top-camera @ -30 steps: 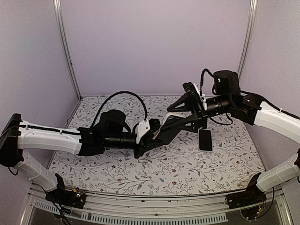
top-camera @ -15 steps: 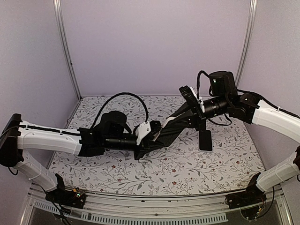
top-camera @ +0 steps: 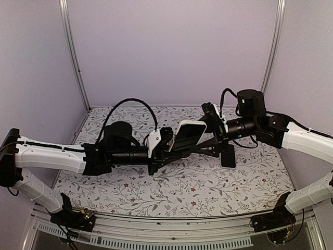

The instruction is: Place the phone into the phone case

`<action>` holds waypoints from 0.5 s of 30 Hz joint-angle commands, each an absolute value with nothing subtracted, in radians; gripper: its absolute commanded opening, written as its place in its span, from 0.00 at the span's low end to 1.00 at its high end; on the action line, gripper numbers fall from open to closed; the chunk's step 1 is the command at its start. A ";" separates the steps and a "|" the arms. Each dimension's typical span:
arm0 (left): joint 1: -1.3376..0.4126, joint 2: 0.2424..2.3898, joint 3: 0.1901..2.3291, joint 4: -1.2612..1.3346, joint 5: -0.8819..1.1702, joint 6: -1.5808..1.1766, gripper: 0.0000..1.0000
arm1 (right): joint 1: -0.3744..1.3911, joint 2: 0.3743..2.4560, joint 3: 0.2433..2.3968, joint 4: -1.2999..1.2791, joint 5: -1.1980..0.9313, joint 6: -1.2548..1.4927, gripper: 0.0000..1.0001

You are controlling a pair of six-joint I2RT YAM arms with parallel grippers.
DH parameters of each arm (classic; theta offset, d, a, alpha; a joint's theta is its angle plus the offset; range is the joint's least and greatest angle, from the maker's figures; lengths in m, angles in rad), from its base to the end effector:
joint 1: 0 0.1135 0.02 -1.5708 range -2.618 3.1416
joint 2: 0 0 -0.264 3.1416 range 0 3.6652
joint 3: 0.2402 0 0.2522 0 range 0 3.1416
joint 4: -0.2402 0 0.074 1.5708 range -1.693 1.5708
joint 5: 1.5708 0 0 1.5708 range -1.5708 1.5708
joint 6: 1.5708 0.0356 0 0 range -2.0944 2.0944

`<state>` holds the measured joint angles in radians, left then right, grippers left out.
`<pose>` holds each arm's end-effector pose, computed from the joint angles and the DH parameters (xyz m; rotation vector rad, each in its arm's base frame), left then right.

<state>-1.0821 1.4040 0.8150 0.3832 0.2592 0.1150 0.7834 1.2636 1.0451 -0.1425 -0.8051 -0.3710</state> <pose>0.1418 -0.2862 0.2655 1.2077 1.4219 -0.9151 0.1836 0.2190 0.3358 -1.4853 1.2697 1.0466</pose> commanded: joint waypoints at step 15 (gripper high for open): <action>-1.097 1.317 0.848 0.393 0.348 0.099 0.46 | 0.786 1.236 1.007 0.039 -0.865 -0.226 0.00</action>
